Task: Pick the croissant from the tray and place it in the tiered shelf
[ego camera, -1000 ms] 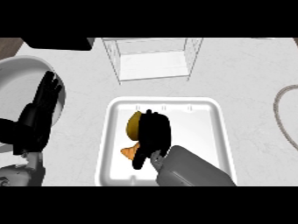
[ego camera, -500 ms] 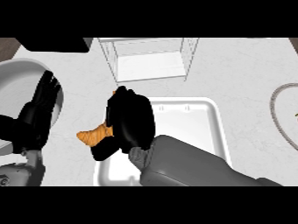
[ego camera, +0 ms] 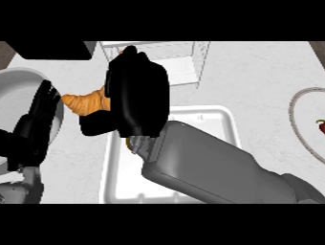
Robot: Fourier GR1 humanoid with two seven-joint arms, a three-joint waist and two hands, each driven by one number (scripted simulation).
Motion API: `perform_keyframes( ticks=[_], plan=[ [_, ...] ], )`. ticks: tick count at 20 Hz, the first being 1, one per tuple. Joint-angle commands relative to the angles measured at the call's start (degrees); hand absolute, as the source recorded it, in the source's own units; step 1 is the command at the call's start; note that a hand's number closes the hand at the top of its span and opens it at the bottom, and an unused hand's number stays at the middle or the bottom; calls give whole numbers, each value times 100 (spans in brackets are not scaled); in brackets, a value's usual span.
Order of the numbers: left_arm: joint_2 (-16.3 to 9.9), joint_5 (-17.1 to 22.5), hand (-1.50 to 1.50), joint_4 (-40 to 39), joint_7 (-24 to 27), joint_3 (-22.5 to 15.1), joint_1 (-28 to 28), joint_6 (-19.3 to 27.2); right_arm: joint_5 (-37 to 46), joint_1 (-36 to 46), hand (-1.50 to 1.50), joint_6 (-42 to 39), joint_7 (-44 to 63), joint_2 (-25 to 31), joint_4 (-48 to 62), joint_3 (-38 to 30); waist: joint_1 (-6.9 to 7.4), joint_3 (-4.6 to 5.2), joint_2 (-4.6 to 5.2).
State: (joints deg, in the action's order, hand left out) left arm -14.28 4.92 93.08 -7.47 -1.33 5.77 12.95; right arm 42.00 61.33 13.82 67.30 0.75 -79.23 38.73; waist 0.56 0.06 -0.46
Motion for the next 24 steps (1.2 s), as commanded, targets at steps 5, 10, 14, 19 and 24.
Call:
perform_keyframes(
  ticks=[5,10,14,19,24],
  plan=[
    [44,52,0,26,67,117,-58,-45,487,164,150,145,821,-71,322,-544,-30,-3,33],
    [162,-144,0,390,-77,-114,-217,51,504,471,150,453,62,-71,1177,-1290,69,-4,56],
    [89,-132,0,189,-174,19,23,-10,611,130,150,782,-604,-73,1576,-1683,9,-5,65],
    [243,-176,0,-105,-28,145,310,92,454,439,150,1282,-1441,-73,2548,-2008,24,-3,80],
    [53,16,0,198,-1,200,-44,-308,204,611,150,2210,-2181,-74,3667,-2217,152,-3,100]
  ],
)
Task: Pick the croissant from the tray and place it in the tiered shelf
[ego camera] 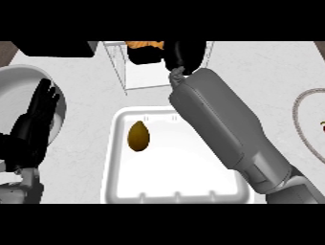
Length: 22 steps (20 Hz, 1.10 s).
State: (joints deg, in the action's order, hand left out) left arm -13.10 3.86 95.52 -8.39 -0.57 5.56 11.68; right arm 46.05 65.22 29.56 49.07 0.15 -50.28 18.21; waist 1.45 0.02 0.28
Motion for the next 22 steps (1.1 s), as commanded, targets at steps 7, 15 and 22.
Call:
perform_keyframes(
  ticks=[7,15,22],
  plan=[
    [68,-61,0,190,-94,-11,-97,-71,-388,715,150,509,-1038,-15,1824,-341,44,2,13],
    [-24,15,0,148,52,152,-34,-199,-1546,470,-150,1241,-2056,-15,2247,-996,143,0,65],
    [221,-230,0,-54,-256,-112,355,-9,-2084,1136,-150,1169,-2625,-14,2685,-1248,190,1,87]
  ],
)
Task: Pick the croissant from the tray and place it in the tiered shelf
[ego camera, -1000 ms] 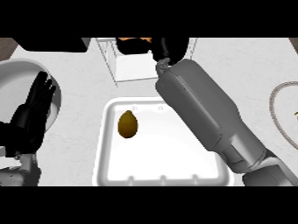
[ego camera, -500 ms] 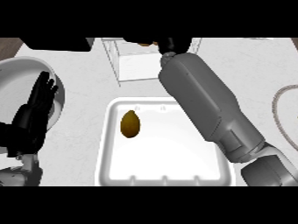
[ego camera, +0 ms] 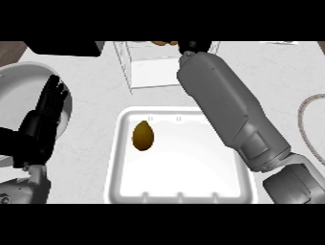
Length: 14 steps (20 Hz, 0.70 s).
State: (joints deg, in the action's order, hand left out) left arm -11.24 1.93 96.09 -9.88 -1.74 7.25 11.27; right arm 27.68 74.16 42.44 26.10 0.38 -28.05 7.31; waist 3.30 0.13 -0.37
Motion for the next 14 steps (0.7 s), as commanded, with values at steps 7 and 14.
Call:
perform_keyframes(
  ticks=[7,14],
  plan=[
    [-11,18,0,-179,197,184,-36,-96,-872,194,-150,368,-1346,-37,154,-726,-89,-11,114],
    [62,4,0,-73,196,246,-287,-33,-744,-18,-150,398,-709,641,-373,-1012,-336,-13,21]
  ],
)
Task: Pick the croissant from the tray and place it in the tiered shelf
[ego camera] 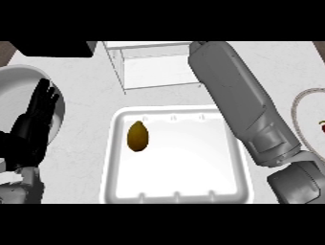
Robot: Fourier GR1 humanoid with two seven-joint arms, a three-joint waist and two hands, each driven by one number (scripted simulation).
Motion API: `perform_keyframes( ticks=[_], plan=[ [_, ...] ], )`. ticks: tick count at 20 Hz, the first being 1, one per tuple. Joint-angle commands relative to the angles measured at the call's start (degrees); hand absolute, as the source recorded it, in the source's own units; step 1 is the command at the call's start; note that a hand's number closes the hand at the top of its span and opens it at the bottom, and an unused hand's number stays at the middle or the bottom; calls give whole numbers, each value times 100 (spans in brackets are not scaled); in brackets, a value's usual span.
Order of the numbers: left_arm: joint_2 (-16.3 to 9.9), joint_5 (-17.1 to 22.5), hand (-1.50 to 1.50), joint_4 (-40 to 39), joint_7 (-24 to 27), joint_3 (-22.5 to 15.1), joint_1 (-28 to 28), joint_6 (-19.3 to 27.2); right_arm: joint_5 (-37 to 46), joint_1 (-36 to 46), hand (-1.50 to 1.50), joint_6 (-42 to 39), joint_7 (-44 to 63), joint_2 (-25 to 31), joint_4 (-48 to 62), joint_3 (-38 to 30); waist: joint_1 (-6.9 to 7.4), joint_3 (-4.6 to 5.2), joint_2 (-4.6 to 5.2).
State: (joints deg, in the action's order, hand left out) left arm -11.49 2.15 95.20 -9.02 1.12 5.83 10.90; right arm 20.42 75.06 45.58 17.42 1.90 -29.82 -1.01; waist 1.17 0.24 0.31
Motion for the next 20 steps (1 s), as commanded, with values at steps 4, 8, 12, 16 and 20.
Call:
perform_keyframes(
  ticks=[4,8,12,16,20],
  plan=[
    [98,-221,0,165,-43,-35,-258,221,17,-800,-150,-69,686,612,-835,-22,-305,-28,-125],
    [32,-76,0,354,-109,98,-452,134,25,-1462,-150,-568,1153,971,-1909,200,-386,-26,-162],
    [-247,73,0,239,-91,361,-403,-99,-316,-2333,-150,-1320,1347,1396,-3289,236,-429,-26,-163],
    [83,-138,0,488,-14,35,-639,56,-465,-3343,-150,-1731,1523,1830,-4674,224,-262,-25,-94],
    [11,-17,0,66,87,183,-276,-141,-808,-4163,-150,-2072,1526,2220,-5788,-139,-225,-24,-60]
  ],
)
